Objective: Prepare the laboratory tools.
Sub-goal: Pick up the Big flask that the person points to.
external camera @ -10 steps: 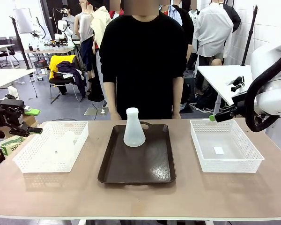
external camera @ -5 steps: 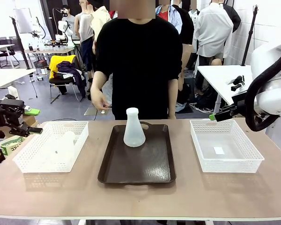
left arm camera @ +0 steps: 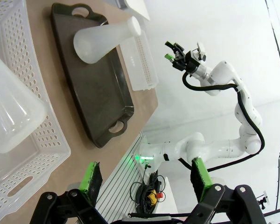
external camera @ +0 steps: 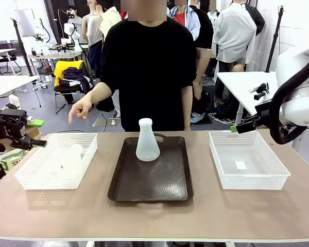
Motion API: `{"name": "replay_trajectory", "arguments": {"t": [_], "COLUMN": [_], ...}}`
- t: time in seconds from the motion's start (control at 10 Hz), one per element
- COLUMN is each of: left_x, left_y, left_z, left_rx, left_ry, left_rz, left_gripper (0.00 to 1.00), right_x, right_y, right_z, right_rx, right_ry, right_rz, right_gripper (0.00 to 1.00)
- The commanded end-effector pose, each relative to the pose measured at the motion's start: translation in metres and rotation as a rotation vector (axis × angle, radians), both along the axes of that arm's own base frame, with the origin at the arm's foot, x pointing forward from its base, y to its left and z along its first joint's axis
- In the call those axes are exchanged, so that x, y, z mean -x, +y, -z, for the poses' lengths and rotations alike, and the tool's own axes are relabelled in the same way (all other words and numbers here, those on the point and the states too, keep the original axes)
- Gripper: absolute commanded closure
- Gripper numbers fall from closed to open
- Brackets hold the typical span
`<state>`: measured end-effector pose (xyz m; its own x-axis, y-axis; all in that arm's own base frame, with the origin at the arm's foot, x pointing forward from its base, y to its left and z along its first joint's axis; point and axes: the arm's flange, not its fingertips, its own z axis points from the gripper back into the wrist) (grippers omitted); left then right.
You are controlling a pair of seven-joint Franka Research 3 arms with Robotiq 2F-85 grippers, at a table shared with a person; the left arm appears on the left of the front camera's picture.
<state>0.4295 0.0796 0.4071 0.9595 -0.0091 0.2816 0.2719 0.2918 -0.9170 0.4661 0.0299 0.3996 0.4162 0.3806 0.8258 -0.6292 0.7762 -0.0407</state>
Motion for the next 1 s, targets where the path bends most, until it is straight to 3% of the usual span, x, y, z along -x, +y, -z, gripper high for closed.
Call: {"name": "replay_trajectory", "arguments": {"t": [0.0, 0.7, 0.9], "left_x": [0.002, 0.0, -0.005], "left_y": [0.002, 0.0, -0.017], "left_z": [-0.001, 0.0, -0.02], "left_rx": [-0.007, 0.0, -0.147], "left_ry": [-0.003, 0.0, -0.072], "left_rz": [0.007, 0.0, -0.095], "left_gripper": [0.0, 0.0, 0.0], "right_x": [0.001, 0.001, 0.001], "right_y": [0.0, 0.0, 0.0], "right_z": [0.001, 0.001, 0.001], "right_rx": [0.0, 0.0, 0.0], "right_ry": [0.003, 0.003, 0.003], "right_rz": [0.0, 0.0, 0.0], "right_gripper": [0.0, 0.0, 0.0]}}
